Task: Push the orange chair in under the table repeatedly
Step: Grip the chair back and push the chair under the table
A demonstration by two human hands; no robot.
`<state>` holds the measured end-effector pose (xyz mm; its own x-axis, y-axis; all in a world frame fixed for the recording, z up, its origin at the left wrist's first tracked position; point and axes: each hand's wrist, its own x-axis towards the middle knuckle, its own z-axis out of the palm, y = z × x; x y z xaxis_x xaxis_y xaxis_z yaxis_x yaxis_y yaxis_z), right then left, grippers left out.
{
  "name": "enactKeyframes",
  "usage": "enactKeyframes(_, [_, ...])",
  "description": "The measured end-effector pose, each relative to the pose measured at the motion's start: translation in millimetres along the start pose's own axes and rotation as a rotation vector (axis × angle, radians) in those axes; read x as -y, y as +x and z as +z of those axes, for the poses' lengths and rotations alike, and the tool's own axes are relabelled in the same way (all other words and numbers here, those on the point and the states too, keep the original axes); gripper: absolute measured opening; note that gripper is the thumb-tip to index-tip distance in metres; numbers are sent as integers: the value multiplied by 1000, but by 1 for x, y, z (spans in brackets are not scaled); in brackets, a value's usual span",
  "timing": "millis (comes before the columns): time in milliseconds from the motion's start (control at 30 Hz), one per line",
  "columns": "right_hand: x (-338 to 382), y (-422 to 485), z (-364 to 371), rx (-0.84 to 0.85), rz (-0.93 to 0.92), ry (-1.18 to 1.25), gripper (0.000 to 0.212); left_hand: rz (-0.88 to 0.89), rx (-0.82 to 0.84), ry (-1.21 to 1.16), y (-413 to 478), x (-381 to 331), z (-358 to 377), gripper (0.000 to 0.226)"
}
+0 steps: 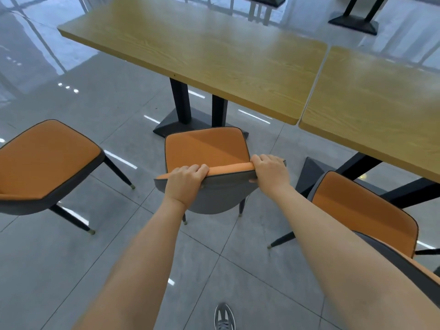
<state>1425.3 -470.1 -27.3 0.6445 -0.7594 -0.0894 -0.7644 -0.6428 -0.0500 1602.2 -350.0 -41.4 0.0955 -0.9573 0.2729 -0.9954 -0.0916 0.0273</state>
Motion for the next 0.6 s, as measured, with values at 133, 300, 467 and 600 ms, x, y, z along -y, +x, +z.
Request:
enactKeyframes(133, [5,-3,-10,125,31,23,42,-19,231,-6,1,3,-7,30])
enactKeyframes(300, [30,3,-30,390,106,23,66,-57,573,-103,1,16,-27,50])
enactKeyframes(467, [75,21,-60,414,112,134,78,-177,605,36,-16,59,-63,58])
enactKeyframes(600, [146,41,-91,309,-23,134,76,-317,497,22,-42,122,-107,57])
